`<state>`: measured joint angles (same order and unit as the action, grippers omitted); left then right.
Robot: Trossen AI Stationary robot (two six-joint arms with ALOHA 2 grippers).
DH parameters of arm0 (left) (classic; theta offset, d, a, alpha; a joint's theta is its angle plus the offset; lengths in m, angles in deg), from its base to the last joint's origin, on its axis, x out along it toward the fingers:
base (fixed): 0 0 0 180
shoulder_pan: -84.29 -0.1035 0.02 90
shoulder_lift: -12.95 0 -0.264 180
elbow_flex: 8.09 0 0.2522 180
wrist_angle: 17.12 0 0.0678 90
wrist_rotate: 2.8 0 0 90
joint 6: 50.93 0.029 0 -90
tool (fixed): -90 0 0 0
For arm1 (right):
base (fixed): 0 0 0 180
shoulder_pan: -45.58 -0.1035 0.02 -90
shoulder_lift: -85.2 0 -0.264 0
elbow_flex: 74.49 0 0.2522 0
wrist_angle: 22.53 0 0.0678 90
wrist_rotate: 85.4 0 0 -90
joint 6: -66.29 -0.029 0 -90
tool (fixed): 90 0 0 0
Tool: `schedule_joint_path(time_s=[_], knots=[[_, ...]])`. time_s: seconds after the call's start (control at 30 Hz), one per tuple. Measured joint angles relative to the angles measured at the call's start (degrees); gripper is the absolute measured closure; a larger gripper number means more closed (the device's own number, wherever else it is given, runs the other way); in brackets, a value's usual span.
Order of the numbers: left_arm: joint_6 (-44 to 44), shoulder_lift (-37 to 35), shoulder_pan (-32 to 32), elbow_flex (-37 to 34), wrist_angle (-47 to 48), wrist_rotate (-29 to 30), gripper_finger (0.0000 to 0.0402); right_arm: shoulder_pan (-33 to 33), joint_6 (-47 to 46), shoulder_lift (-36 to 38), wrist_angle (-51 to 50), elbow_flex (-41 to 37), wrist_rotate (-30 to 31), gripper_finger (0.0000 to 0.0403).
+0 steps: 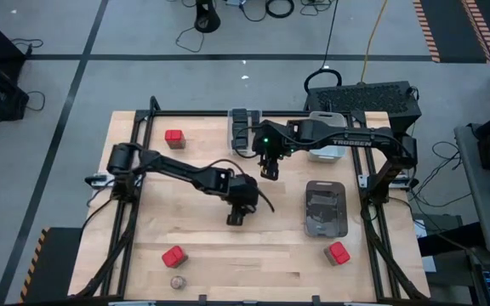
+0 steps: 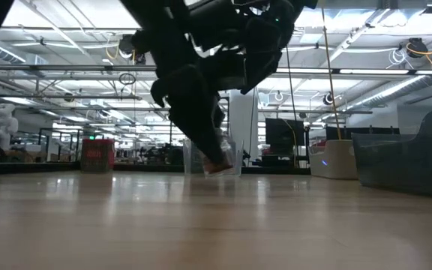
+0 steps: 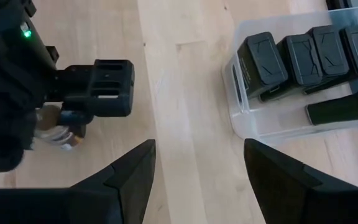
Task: Sort spices by type
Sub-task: Put the top transparent seasoning bottle into the gray bin
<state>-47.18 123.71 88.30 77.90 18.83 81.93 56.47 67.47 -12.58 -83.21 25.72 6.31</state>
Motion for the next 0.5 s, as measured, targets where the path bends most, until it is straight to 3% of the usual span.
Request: schedule_joint_path(time_s=[0.2,0.5], knots=[[0.0,2.5,0.4,4.5,7.8,5.5,0.0197,0.0,-0.1,0.0,0.1,0.0,0.0,0.0174],[0.0,3.1,0.4,4.5,8.2,5.6,0.0170,0.0,-0.5,0.0,0.0,0.0,0.0,0.0174]])
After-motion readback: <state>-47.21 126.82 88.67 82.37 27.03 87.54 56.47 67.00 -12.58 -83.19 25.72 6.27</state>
